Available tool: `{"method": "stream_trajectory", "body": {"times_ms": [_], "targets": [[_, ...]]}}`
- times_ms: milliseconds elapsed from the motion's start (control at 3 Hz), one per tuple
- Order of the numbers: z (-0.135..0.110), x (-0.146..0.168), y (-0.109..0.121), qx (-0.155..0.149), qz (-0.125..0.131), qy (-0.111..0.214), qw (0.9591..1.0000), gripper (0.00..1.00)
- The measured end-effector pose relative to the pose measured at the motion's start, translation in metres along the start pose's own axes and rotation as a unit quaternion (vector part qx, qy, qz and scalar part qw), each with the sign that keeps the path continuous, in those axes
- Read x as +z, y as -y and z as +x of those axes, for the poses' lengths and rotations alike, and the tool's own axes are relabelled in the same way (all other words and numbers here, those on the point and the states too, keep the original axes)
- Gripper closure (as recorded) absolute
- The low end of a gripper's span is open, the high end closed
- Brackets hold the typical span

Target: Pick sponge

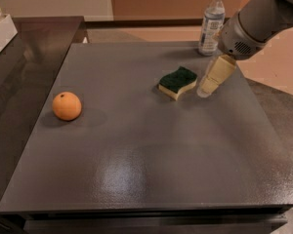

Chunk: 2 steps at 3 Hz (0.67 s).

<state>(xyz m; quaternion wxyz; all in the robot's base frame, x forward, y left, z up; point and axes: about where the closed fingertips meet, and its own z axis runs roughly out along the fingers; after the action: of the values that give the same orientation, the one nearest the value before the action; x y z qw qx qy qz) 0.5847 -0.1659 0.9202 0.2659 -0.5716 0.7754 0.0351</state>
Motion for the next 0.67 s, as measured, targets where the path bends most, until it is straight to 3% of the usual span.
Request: {"method": "stream_trajectory", "body": {"times_ms": [667], "targets": [[-0.013, 0.049, 0.014, 0.022, -0.043, 0.015, 0.9987, 0.00]]}}
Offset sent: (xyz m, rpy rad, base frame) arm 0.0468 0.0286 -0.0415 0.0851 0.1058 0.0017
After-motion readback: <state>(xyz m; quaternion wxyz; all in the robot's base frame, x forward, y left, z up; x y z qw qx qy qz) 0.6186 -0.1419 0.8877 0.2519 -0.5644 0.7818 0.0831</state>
